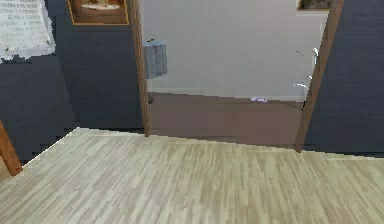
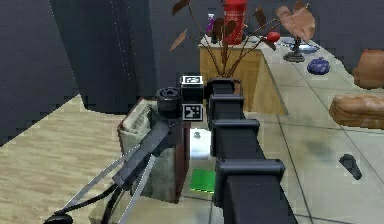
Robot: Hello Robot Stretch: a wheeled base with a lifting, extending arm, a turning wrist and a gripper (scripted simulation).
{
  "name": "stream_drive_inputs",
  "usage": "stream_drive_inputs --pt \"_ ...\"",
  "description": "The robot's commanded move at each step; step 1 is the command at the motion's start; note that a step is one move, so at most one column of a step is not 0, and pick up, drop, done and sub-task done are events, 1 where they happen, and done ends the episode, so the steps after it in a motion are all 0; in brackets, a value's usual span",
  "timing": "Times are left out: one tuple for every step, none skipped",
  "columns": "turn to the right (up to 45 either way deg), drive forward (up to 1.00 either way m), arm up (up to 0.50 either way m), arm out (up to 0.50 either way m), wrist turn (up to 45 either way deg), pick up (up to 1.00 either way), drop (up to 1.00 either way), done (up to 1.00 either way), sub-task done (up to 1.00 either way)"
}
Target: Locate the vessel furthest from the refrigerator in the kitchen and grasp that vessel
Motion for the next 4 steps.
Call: stream_drive_inputs --pt "0.0 0.0 0.0 0.0 45.0 0.0 0.0 0.0 0.0" --pt "0.0 0.0 0.0 0.0 45.0 0.0 0.0 0.0 0.0" --pt "0.0 0.0 0.0 0.0 45.0 0.0 0.0 0.0 0.0" --pt "0.0 0.0 0.0 0.0 18.0 0.0 0.0 0.0 0.0"
